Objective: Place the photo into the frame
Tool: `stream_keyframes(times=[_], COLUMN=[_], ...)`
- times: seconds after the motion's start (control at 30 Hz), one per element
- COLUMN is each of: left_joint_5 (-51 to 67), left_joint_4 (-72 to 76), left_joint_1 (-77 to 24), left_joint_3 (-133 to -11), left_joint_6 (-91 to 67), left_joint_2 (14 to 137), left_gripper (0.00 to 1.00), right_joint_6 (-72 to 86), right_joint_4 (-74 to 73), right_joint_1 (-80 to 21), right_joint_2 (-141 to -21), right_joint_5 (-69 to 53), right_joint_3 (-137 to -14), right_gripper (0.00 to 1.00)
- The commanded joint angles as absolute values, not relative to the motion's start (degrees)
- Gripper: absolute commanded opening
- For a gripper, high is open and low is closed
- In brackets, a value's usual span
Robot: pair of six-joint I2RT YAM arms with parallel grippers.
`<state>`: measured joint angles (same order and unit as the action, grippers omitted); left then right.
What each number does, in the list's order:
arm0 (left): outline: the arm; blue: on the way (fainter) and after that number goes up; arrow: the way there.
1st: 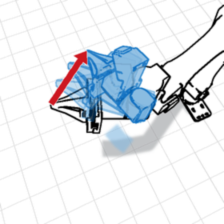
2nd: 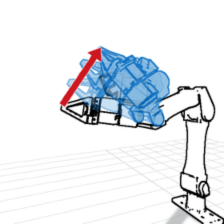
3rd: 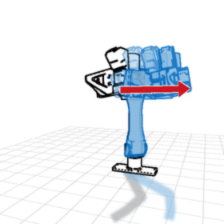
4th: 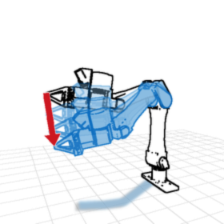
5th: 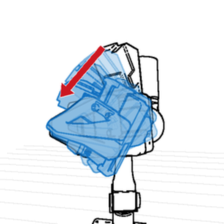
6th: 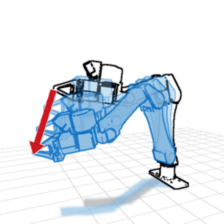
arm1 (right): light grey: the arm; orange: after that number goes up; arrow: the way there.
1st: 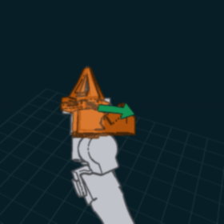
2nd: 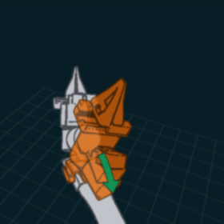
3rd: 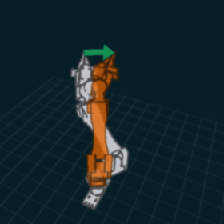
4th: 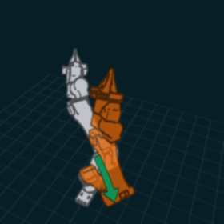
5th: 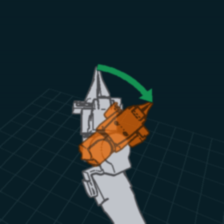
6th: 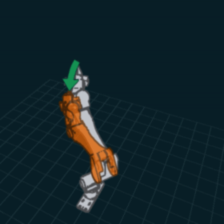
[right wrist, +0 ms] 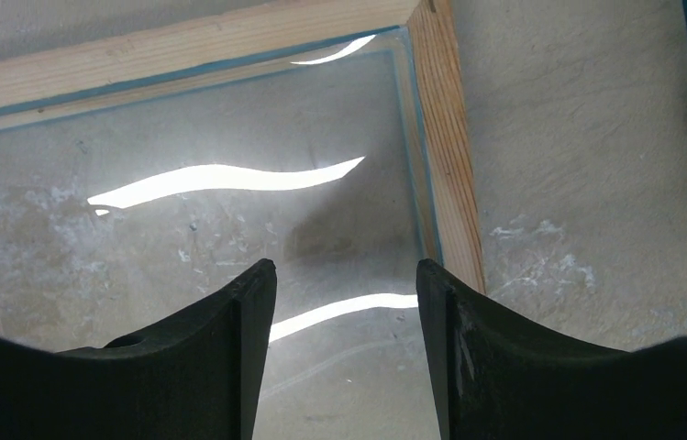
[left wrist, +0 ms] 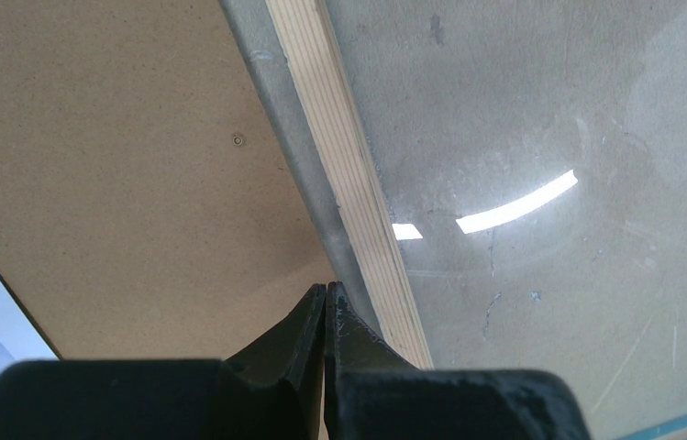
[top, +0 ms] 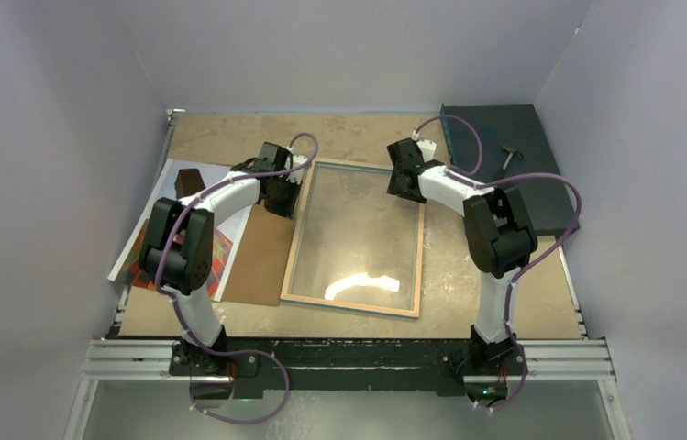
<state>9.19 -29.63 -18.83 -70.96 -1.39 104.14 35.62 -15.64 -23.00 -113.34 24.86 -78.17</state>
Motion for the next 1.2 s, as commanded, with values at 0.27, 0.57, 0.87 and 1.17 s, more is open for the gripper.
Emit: stream_keyframes(times=[0.27,0.57,0.87,1.17], left_joint_5=[9.9,11.7,14.6,5.2], left_joint_4=[-28.7,-28.9,-30.1,-48.1], left_joint_1=[-19.0,-20.1,-23.0,-12.3], left_joint_3=[-70.9,-70.3,-72.3,-91.4], left_joint_6=[-1.2,-1.5,-1.3,10.8], left_joint_2=[103.6,103.5,105.2,98.0], left_gripper=[0.0,0.0,0.0,0.0], right_joint_6=[37.0,34.5,32.9,38.2], right_joint_4=[-14.4,-11.0,-10.9,-10.2], right_joint_1=[-20.6,-17.7,-19.0,-37.1], right_joint_2=[-117.6,-116.1,-111.5,-107.7], right_joint_5=[24.9,18.5,15.8,15.7], right_joint_3=[-78.1,-78.3,-83.8,-88.5], right_gripper=[0.6,0.62,0.67,0.77])
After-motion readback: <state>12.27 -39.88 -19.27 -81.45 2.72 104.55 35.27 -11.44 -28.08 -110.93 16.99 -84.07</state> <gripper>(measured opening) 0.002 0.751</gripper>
